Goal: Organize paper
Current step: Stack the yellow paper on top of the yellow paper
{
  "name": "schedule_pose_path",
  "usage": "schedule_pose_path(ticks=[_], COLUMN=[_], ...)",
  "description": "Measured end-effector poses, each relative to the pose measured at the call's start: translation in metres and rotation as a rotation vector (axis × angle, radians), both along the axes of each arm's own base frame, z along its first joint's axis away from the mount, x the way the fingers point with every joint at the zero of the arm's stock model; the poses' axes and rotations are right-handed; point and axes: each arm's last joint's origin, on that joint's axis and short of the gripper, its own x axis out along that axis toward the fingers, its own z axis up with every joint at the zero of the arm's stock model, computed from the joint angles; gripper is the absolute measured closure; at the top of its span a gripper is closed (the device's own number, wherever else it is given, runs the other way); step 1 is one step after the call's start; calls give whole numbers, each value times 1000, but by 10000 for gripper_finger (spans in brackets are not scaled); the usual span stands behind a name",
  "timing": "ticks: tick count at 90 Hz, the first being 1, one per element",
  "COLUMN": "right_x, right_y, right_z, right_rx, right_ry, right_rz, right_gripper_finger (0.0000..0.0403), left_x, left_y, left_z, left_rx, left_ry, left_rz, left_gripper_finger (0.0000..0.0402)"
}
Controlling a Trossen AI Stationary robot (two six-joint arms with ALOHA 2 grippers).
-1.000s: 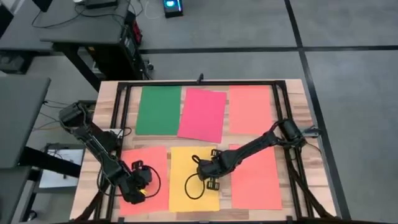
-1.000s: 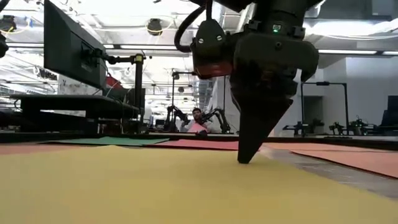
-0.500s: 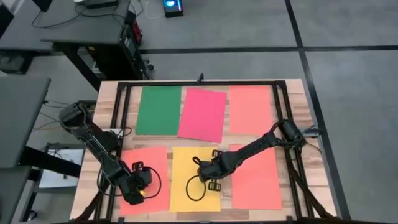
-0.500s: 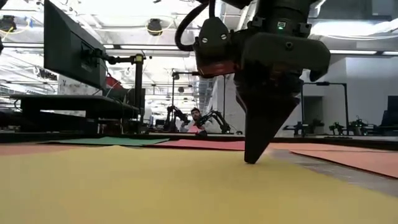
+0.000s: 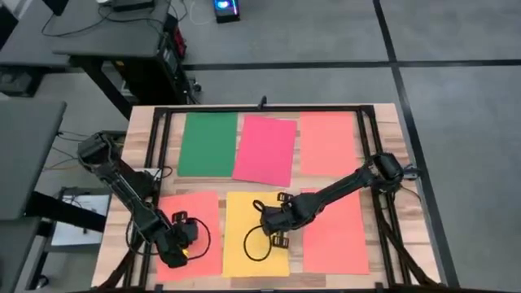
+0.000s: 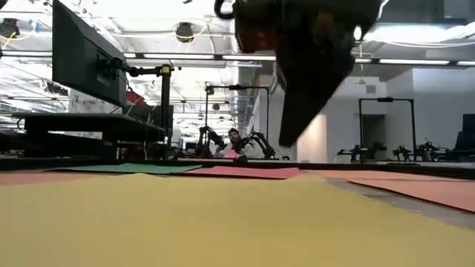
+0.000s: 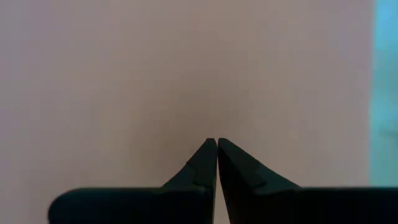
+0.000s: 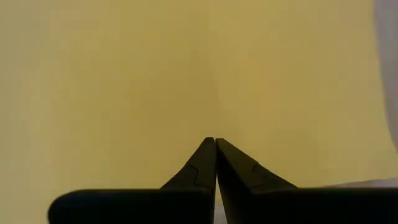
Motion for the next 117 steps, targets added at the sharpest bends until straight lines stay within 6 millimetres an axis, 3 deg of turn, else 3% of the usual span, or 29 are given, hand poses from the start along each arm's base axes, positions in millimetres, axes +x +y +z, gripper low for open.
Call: schedule_pose_path(ticks=[18, 30, 50, 74, 100, 117], right_x=[-12, -24, -50, -69, -75, -74], right_y=[22, 43, 63, 84, 82, 79], right_z=[13, 11, -11, -27, -47, -53], right_rx=[-76, -72, -52, 63, 152, 187], right_ry=[-64, -53, 10, 49, 41, 35], right_rz=[43, 73, 40, 19, -16, -34], right_gripper_finger=[403, 403, 403, 403, 403, 403], left_x=[3, 19, 69, 95, 117, 117], left_y=[1, 1, 2, -2, -7, -7], left_z=[18, 25, 4, -11, -30, -31], left_rx=[32, 52, -21, 0, -50, -50], left_ry=[-96, -170, -217, -159, -75, -68], left_rz=[19, 1, -110, -177, -222, -219], left_gripper_finger=[402, 402, 402, 402, 402, 401])
